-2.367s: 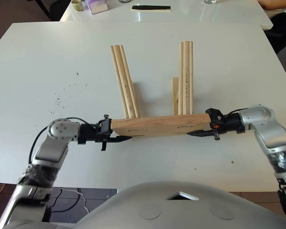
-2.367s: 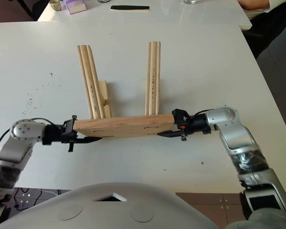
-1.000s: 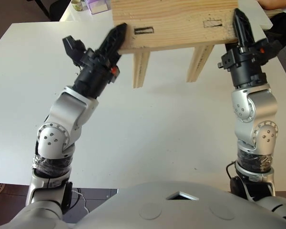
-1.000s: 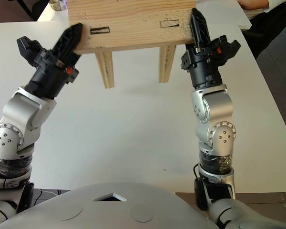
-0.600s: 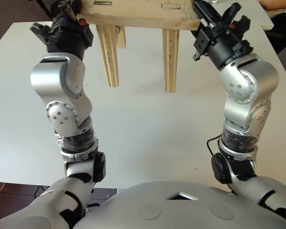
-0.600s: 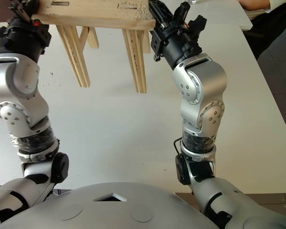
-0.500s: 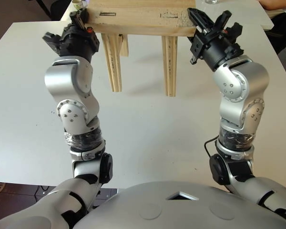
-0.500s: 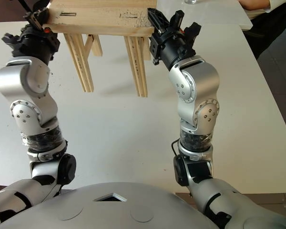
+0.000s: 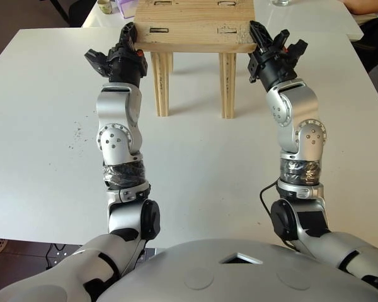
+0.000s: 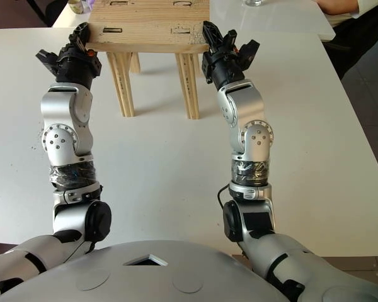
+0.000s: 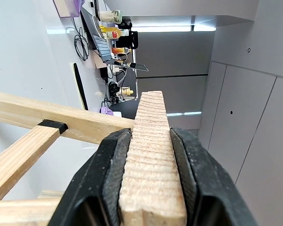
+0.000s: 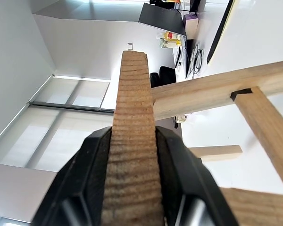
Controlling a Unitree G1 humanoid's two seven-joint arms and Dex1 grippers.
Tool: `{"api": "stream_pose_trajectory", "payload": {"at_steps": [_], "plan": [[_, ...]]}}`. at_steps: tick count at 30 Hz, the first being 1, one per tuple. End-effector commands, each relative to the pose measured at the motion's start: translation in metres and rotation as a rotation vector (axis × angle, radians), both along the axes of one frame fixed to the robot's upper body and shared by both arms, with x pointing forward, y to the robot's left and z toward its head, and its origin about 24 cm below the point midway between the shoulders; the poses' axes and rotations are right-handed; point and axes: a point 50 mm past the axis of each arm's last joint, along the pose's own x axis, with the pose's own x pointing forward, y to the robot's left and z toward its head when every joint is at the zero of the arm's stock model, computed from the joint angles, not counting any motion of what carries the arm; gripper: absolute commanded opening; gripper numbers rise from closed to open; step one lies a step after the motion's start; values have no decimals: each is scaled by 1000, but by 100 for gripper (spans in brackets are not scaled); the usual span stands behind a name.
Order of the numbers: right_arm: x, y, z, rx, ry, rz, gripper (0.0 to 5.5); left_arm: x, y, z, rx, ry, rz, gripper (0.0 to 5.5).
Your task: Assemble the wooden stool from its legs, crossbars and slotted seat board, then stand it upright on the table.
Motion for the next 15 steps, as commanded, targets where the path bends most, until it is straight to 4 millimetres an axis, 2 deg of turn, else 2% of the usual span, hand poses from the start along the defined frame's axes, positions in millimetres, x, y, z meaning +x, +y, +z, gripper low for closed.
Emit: {"api": "stream_pose_trajectory", "payload": {"at_steps": [1,2,3,6,11,14,15], "plan": [[-3,-4,-3,-53,-45,-40,131,-4,4,-32,21,147,15,168],[-3,-4,1,-63,-75,-47,131,-4,6,-26,21,119,17,180],[-3,-4,5,-76,-95,-62,168,-4,7,-20,17,89,19,200],[-1,-7,15,-89,-136,-94,212,-3,9,-3,8,30,34,250],[2,-14,35,-115,-199,-153,276,0,13,11,36,2,49,317],[3,-20,45,-230,-245,-201,322,0,22,19,81,-7,70,352],[4,-22,48,-326,-271,-233,322,-1,27,22,116,-18,80,352]]}}
